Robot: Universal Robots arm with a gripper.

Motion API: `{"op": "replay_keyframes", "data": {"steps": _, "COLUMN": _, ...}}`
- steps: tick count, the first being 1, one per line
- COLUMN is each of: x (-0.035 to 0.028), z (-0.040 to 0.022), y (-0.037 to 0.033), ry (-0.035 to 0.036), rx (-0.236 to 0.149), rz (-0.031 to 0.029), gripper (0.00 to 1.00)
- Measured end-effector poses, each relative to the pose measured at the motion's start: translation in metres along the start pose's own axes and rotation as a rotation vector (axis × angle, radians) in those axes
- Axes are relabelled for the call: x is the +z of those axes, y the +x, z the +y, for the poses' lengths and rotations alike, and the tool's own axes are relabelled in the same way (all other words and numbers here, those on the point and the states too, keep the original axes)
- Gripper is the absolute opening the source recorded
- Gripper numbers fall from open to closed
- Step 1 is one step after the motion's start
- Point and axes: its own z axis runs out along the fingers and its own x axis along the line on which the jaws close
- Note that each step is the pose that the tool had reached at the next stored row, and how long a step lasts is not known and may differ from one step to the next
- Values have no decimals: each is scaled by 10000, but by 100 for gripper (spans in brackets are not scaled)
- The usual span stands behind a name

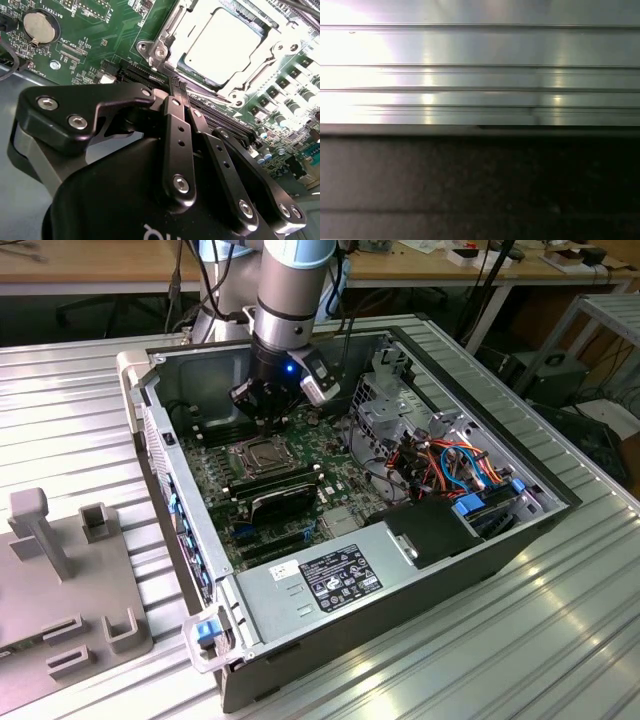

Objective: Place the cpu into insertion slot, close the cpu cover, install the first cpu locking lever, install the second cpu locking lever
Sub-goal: 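Install the first cpu locking lever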

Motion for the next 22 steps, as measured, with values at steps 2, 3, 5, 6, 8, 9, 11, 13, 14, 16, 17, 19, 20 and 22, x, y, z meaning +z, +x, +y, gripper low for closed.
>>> {"op": "replay_keyframes", "data": {"steps": 2, "x": 9, "z": 0, "y": -1, "ry": 0, "rx": 0, "rz": -1, "gripper": 11}}
{"op": "replay_keyframes", "data": {"steps": 3, "x": 14, "z": 0, "y": -1, "ry": 0, "rx": 0, "rz": 0, "gripper": 11}}
{"op": "replay_keyframes", "data": {"steps": 5, "x": 23, "z": -1, "y": -2, "ry": 0, "rx": 1, "rz": -1, "gripper": 11}}
{"op": "replay_keyframes", "data": {"steps": 6, "x": 29, "z": -1, "y": -2, "ry": 0, "rx": 2, "rz": 0, "gripper": 11}}
{"op": "replay_keyframes", "data": {"steps": 8, "x": 37, "z": -1, "y": -3, "ry": 0, "rx": 2, "rz": -1, "gripper": 11}}
{"op": "replay_keyframes", "data": {"steps": 9, "x": 40, "z": -2, "y": -3, "ry": 1, "rx": 2, "rz": 0, "gripper": 11}}
{"op": "replay_keyframes", "data": {"steps": 11, "x": 44, "z": -2, "y": -3, "ry": 0, "rx": 5, "rz": 1, "gripper": 11}}
{"op": "replay_keyframes", "data": {"steps": 13, "x": 45, "z": -2, "y": -3, "ry": -1, "rx": 5, "rz": -1, "gripper": 11}}
{"op": "replay_keyframes", "data": {"steps": 14, "x": 45, "z": -2, "y": -3, "ry": -1, "rx": 5, "rz": 0, "gripper": 11}}
{"op": "replay_keyframes", "data": {"steps": 16, "x": 45, "z": -2, "y": -3, "ry": -1, "rx": 5, "rz": 0, "gripper": 11}}
{"op": "replay_keyframes", "data": {"steps": 17, "x": 45, "z": -2, "y": -3, "ry": -2, "rx": 6, "rz": -2, "gripper": 11}}
{"op": "replay_keyframes", "data": {"steps": 19, "x": 42, "z": -1, "y": -4, "ry": -2, "rx": 5, "rz": -1, "gripper": 11}}
{"op": "replay_keyframes", "data": {"steps": 20, "x": 38, "z": -1, "y": -3, "ry": 0, "rx": 5, "rz": 0, "gripper": 11}}
{"op": "replay_keyframes", "data": {"steps": 22, "x": 35, "z": -1, "y": -4, "ry": 0, "rx": 5, "rz": -1, "gripper": 11}}
